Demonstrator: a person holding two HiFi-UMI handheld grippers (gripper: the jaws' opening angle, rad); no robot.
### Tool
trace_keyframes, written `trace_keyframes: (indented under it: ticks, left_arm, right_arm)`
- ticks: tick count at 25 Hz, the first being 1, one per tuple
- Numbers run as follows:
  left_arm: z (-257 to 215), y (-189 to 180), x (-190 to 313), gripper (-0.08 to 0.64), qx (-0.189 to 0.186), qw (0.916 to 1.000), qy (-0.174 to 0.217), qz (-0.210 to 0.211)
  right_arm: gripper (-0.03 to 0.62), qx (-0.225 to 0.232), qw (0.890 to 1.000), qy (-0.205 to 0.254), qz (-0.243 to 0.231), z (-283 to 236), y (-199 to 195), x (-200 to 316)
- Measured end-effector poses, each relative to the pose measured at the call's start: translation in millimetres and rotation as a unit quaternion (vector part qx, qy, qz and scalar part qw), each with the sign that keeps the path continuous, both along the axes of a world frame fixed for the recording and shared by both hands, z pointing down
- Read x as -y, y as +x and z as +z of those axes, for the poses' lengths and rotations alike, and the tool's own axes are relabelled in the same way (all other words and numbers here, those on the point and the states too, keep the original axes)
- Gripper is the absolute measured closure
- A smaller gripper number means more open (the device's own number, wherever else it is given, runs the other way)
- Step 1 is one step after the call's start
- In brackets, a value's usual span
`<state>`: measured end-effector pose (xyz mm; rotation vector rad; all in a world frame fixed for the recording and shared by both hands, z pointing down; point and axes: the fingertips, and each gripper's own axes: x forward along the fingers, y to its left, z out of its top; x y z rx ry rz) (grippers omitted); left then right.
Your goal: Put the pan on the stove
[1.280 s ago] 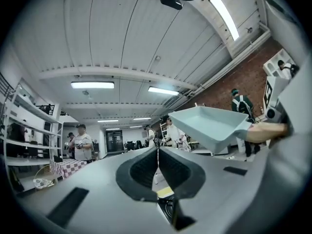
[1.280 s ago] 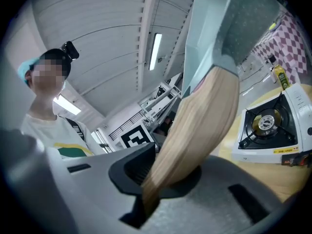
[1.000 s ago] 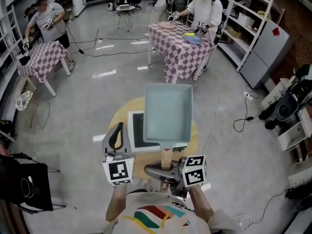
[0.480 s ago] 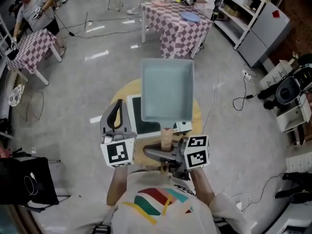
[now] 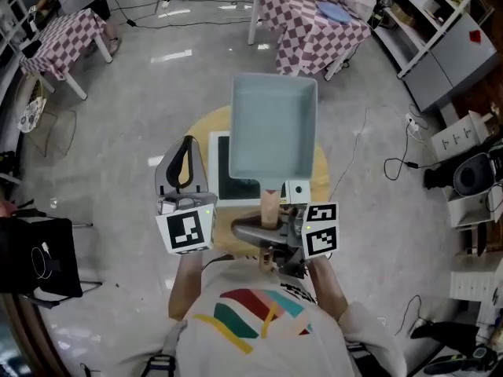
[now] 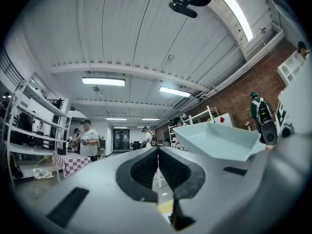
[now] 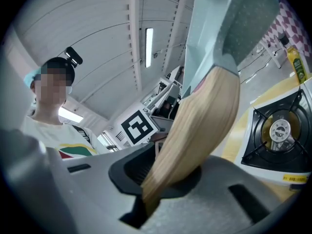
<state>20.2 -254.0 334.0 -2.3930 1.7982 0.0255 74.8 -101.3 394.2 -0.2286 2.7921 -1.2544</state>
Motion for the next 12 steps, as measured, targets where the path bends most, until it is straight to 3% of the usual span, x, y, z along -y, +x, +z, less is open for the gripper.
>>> trace_keyframes:
  ticks: [7, 12]
  left_arm:
    - [6, 5, 3, 0.554, 0.000, 0.9998, 0.017, -0.014]
    - [7, 2, 3, 0.554, -0.008, 0.9997, 0.002, -0.025]
  right_arm:
    - [0.581, 0.006, 0.999, -0.035, -0.006, 24, 8, 15]
    - [0.581, 0.022, 0.998, -0.063, -0.019, 39, 4, 19]
